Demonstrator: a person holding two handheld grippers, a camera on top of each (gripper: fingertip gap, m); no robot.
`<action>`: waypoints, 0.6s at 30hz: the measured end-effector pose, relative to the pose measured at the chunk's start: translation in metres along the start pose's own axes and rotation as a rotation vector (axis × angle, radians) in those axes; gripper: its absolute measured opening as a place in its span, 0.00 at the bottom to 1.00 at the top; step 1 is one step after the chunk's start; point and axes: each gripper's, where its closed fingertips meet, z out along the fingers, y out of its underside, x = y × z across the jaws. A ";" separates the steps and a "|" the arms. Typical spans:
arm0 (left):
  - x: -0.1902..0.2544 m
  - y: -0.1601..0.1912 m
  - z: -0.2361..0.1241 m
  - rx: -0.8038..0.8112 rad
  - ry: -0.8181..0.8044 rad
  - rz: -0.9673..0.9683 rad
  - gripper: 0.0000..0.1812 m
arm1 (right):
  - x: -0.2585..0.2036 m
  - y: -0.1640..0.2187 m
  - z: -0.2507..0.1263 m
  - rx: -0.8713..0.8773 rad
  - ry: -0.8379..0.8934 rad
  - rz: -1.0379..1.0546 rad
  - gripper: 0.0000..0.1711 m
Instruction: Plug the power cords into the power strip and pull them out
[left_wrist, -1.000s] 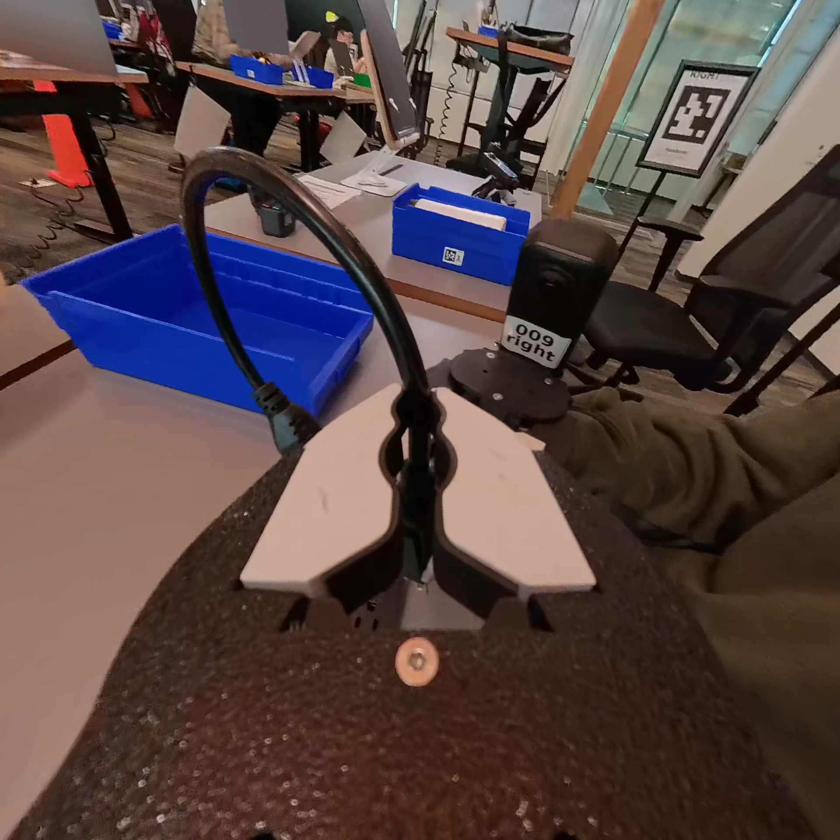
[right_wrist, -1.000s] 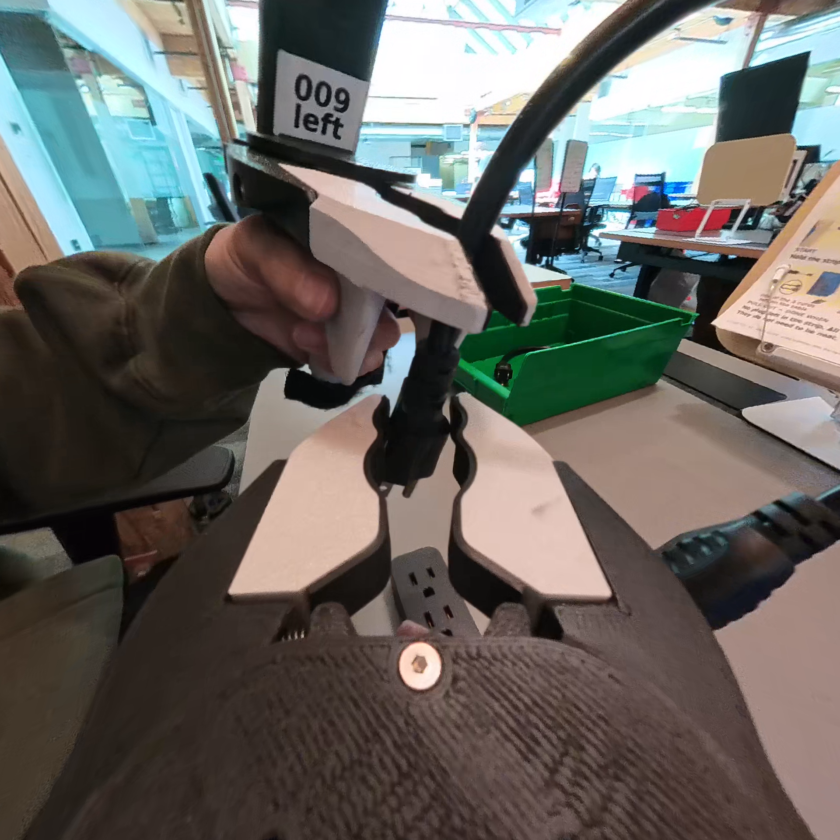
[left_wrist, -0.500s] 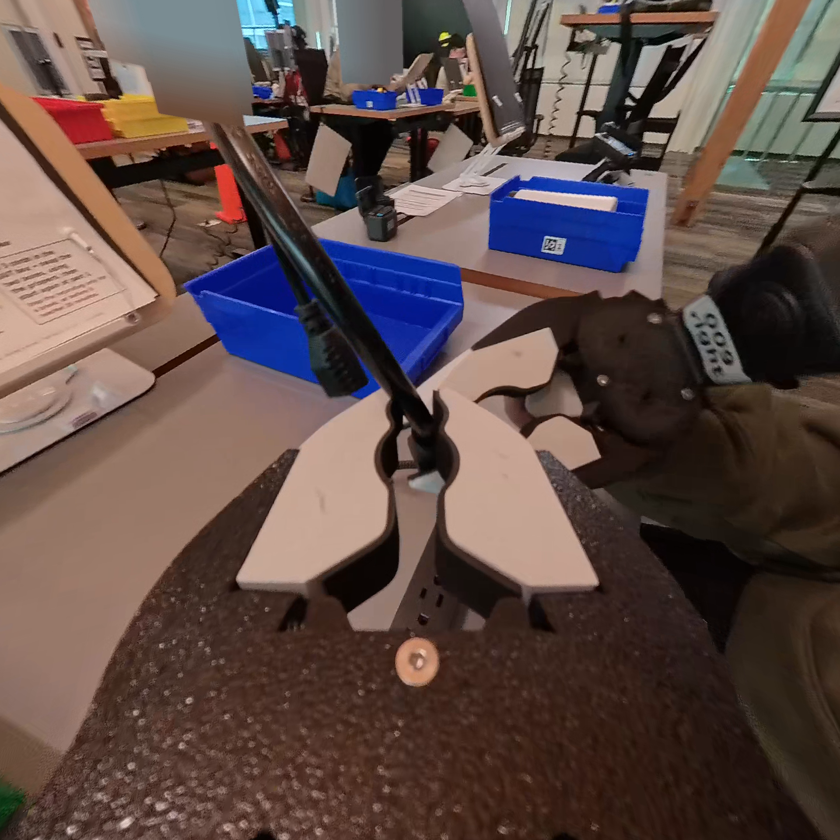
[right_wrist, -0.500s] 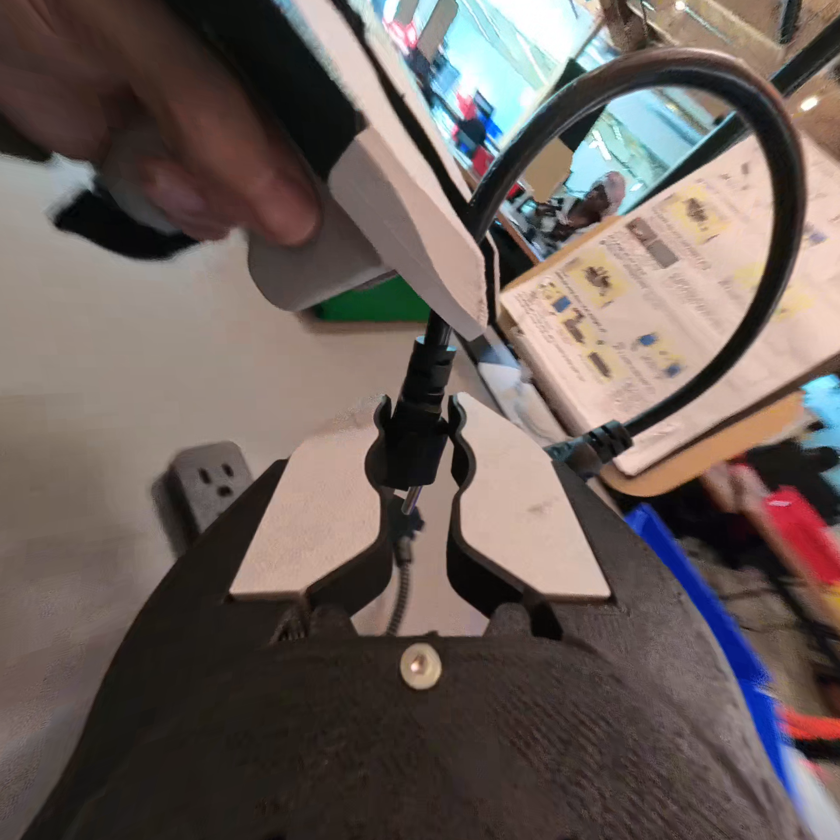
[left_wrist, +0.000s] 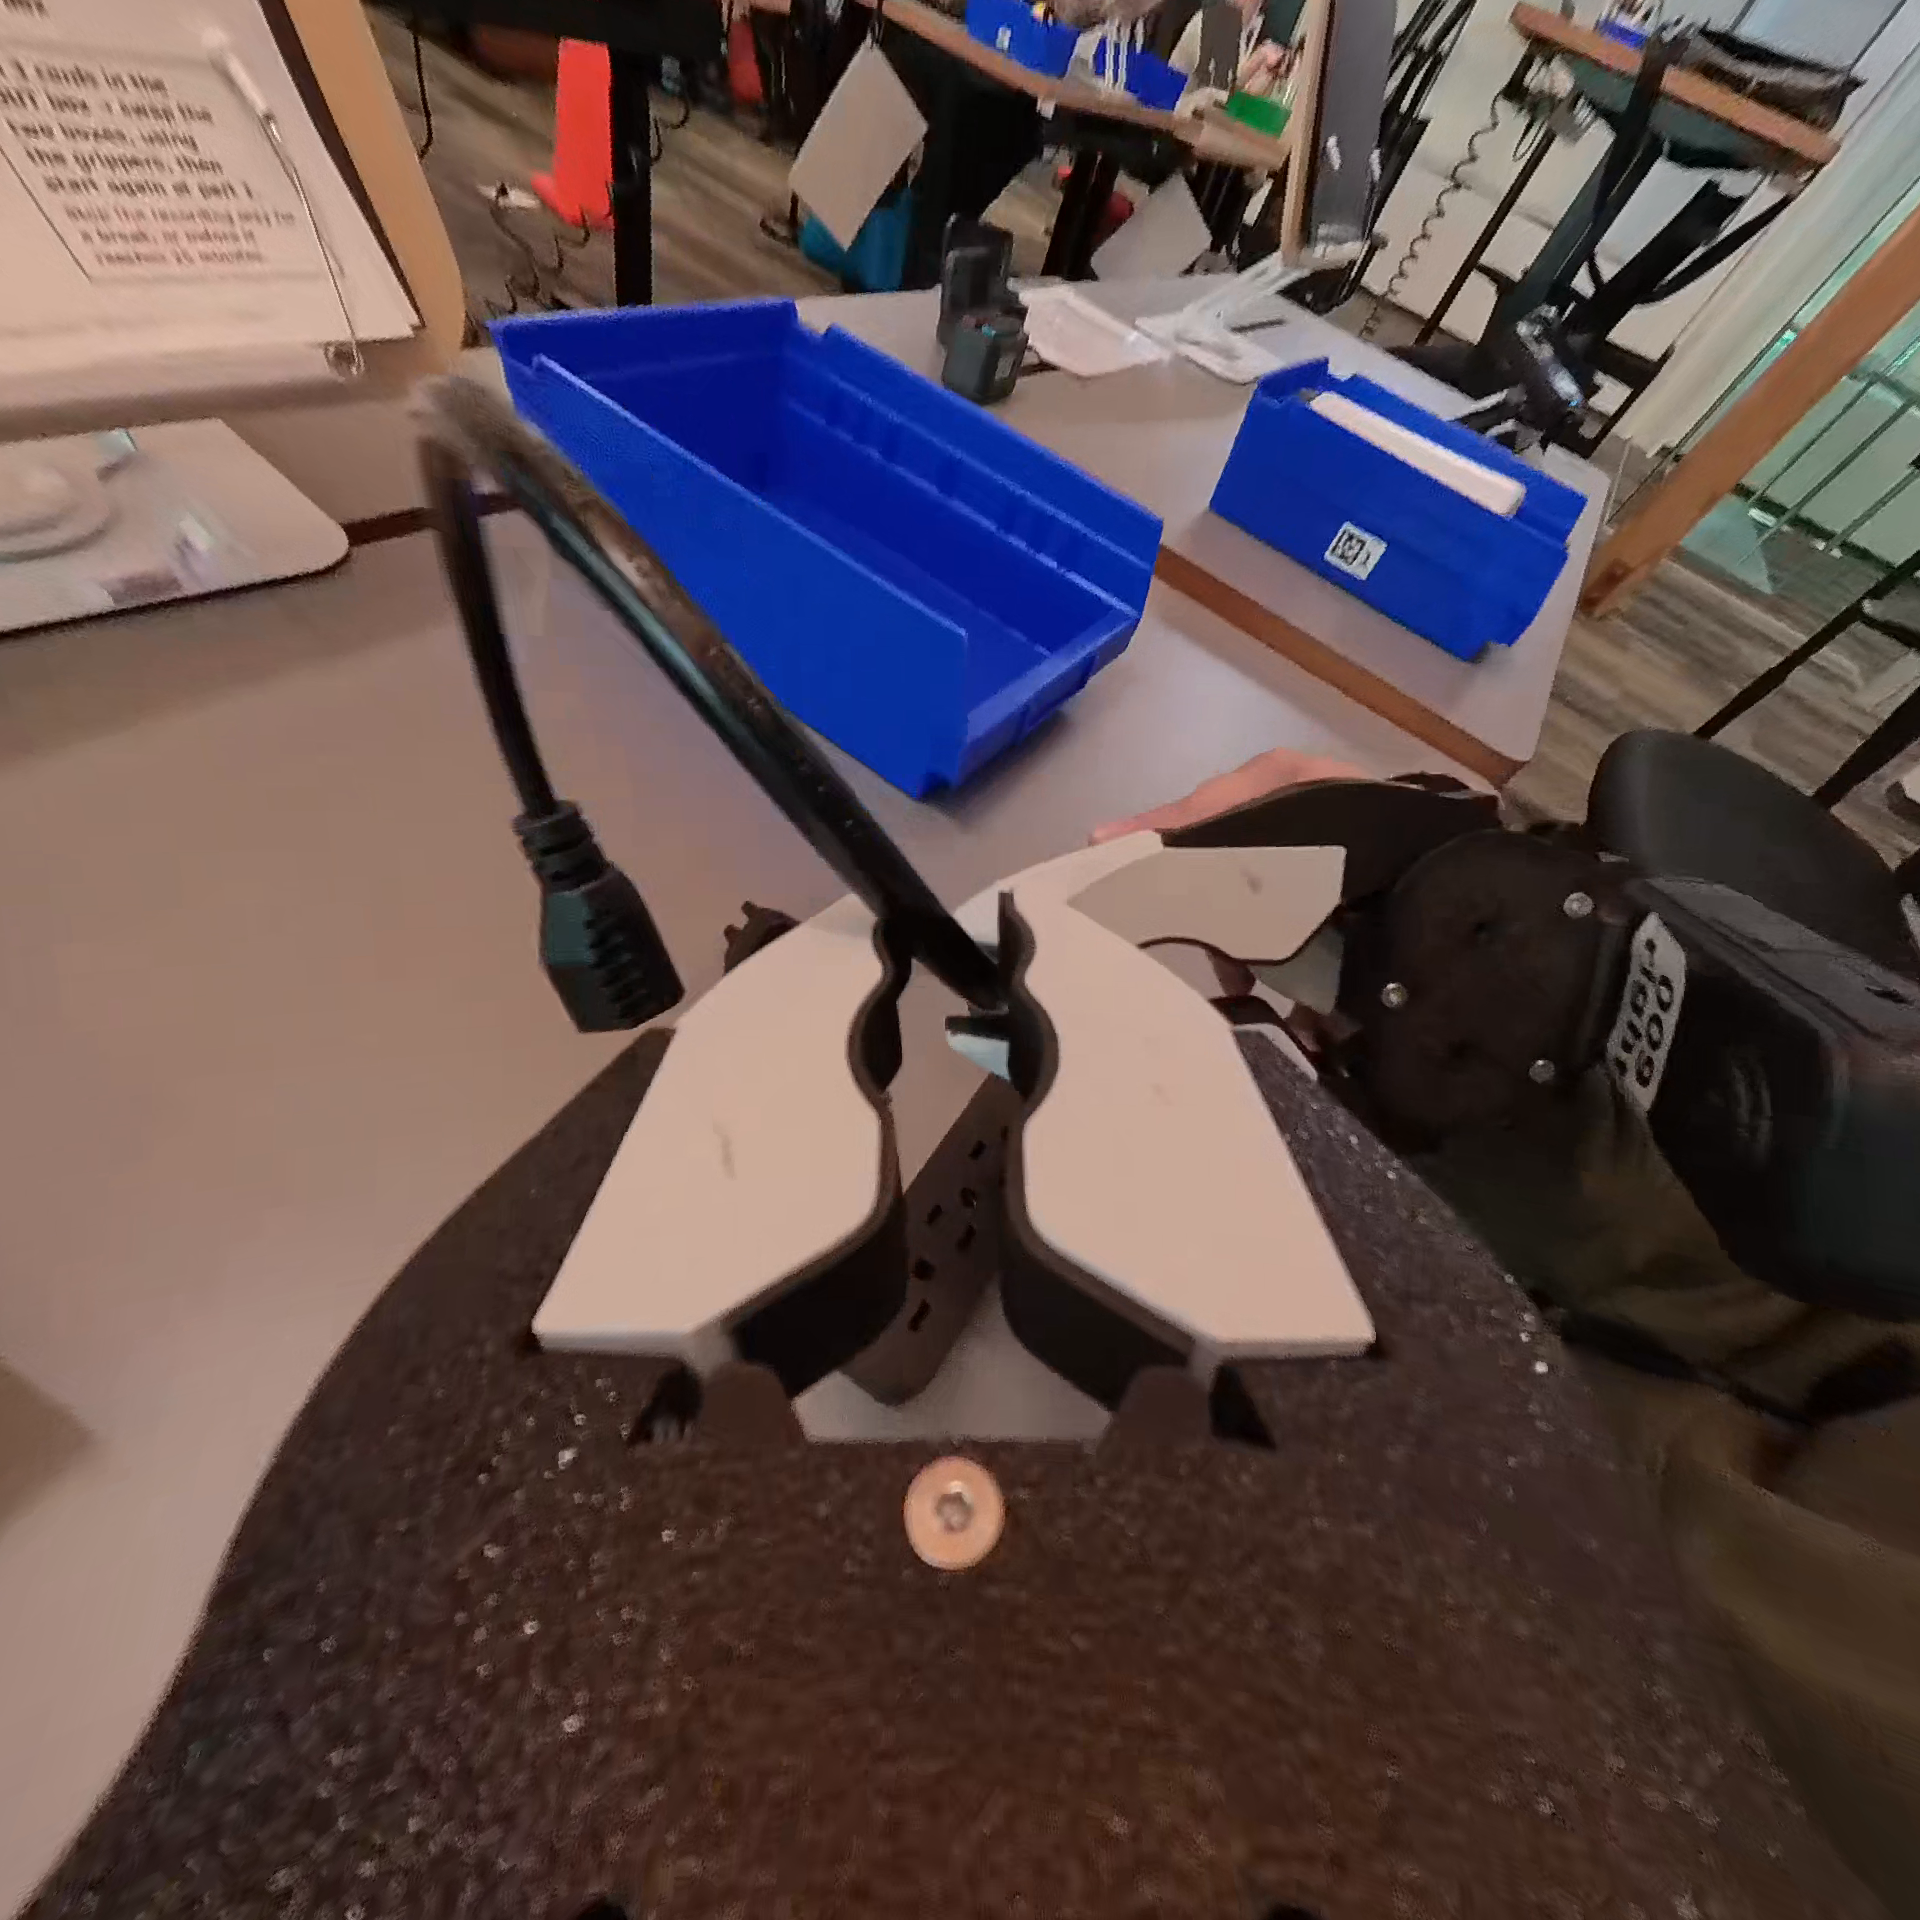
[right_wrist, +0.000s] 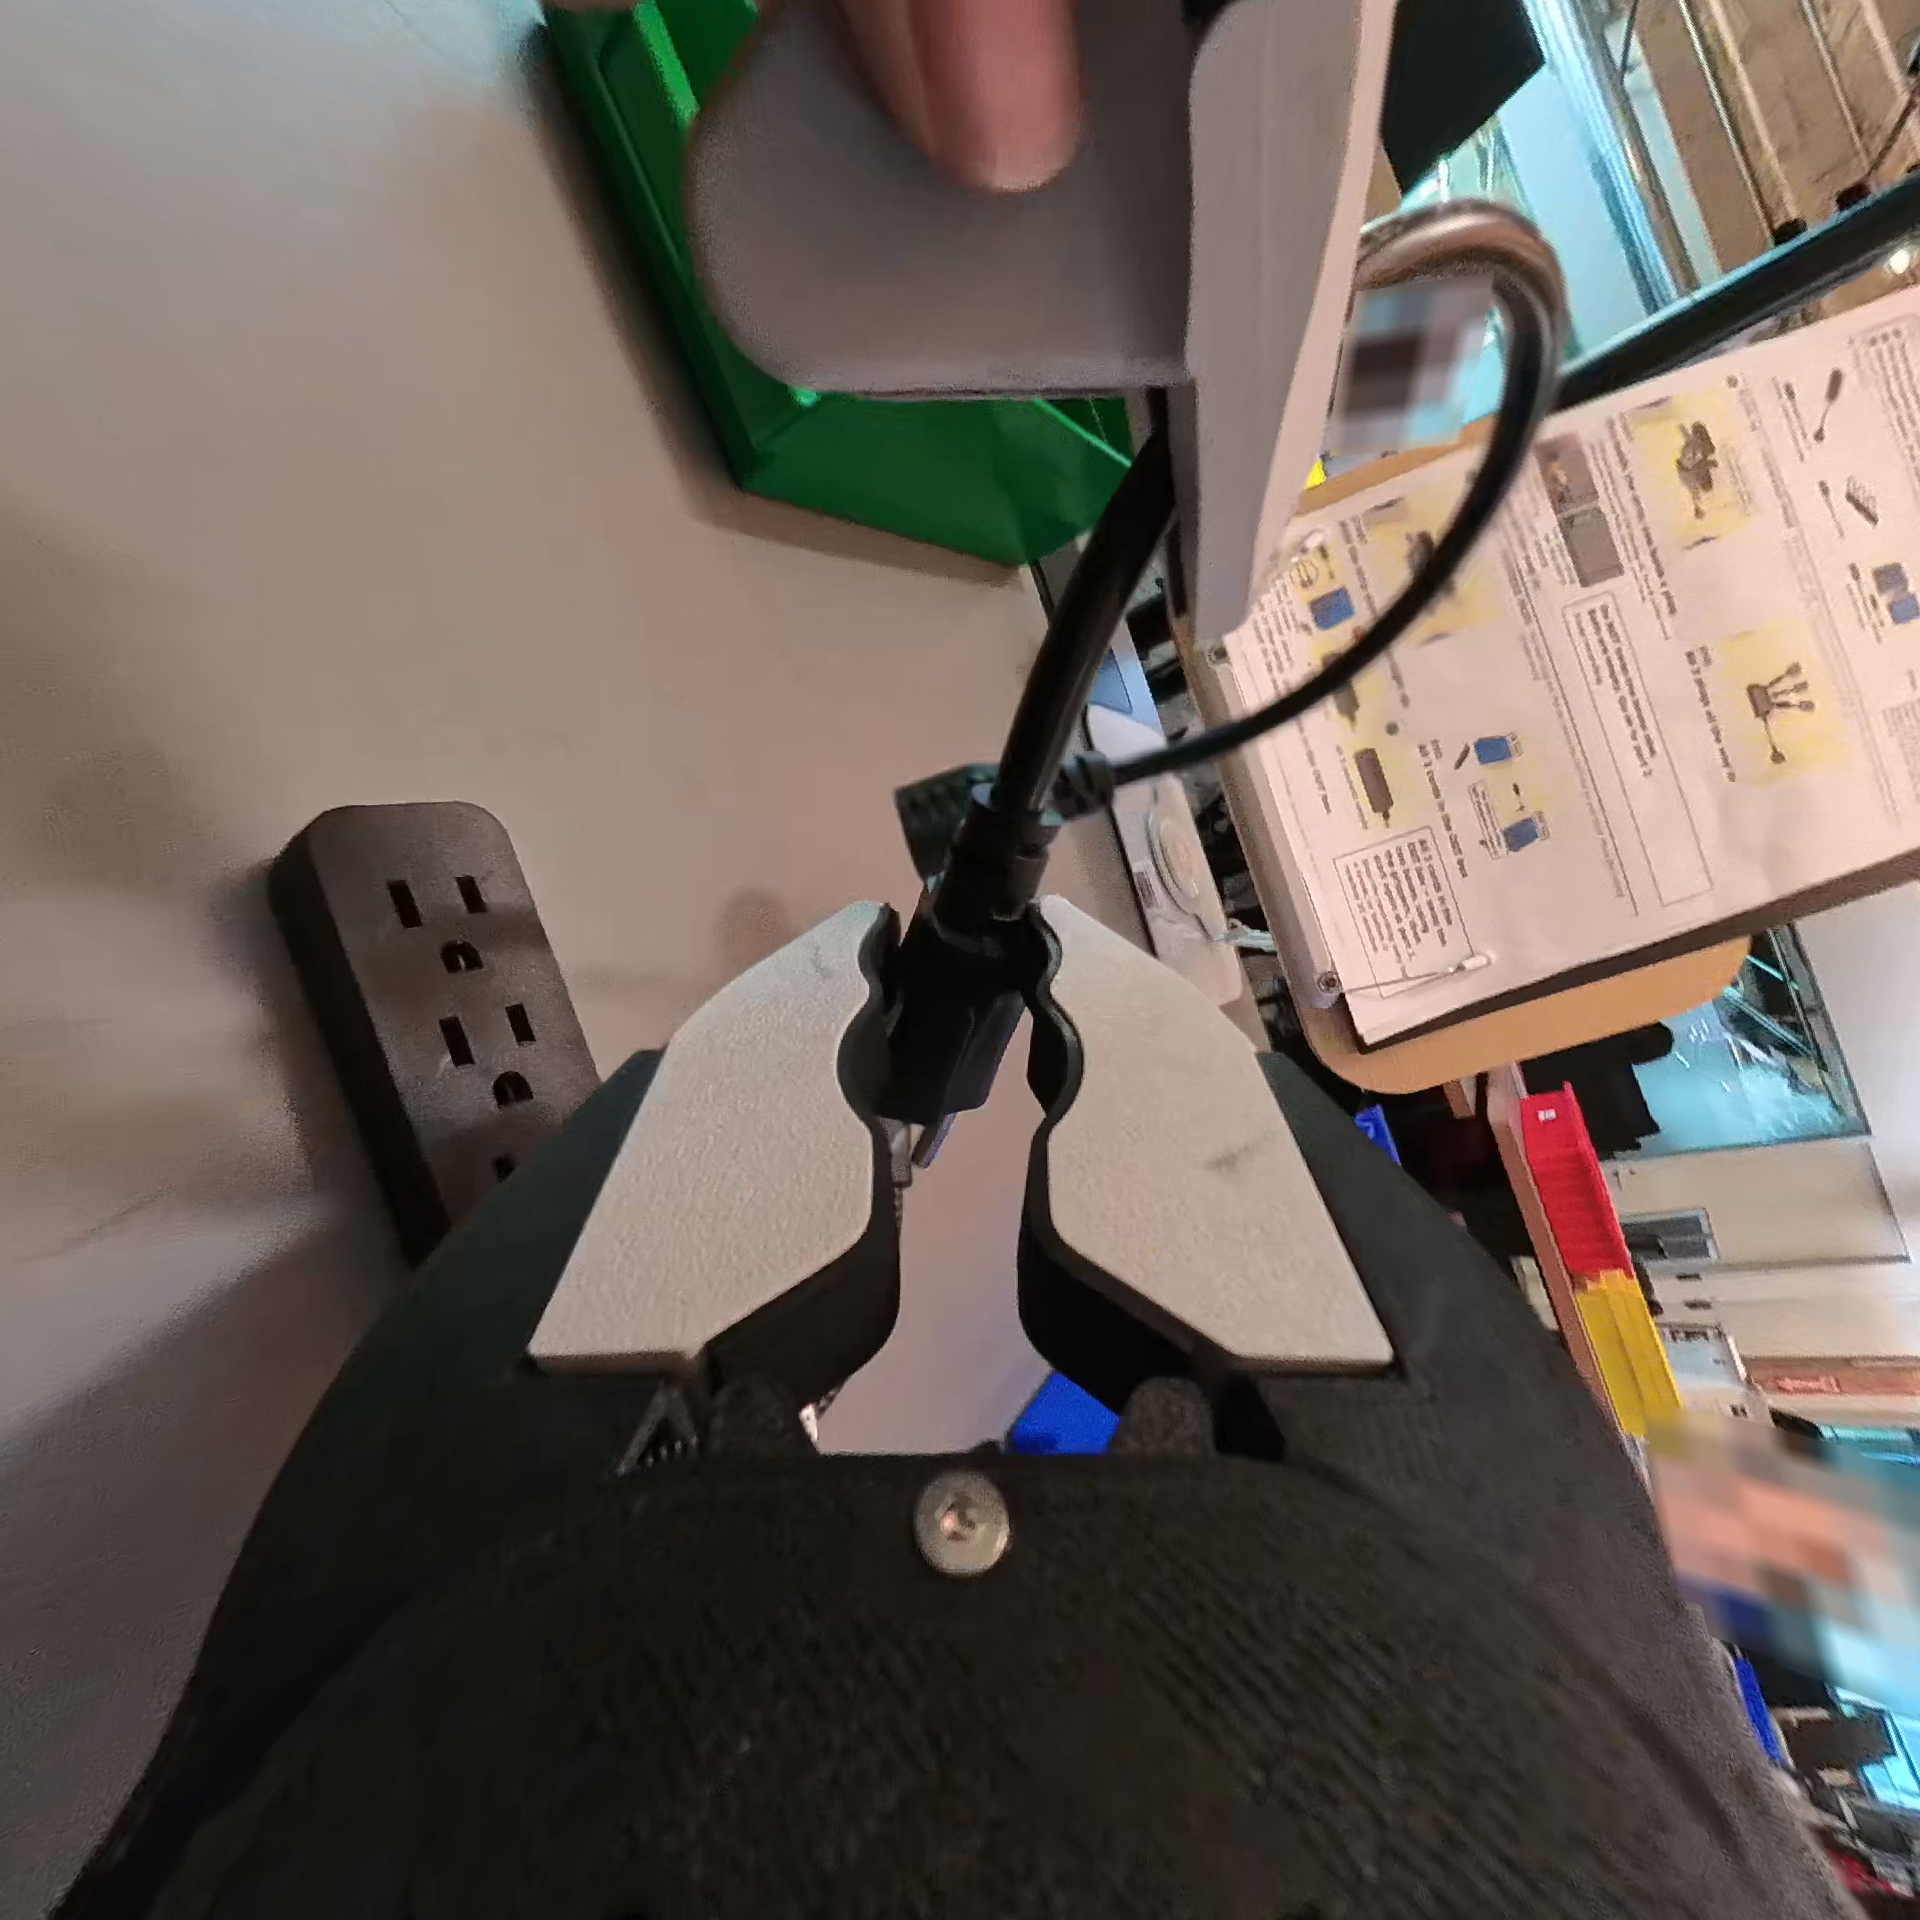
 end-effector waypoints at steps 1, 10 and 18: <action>0.000 0.003 0.002 -0.030 0.001 0.007 0.08 | -0.001 0.002 0.001 -0.012 -0.001 0.002 0.13; 0.021 0.004 0.018 -0.231 0.109 0.217 0.04 | -0.008 -0.006 0.000 0.140 -0.115 0.215 0.16; 0.051 0.015 0.016 -0.483 0.264 0.615 0.04 | -0.007 -0.030 -0.047 0.493 -0.477 0.463 0.25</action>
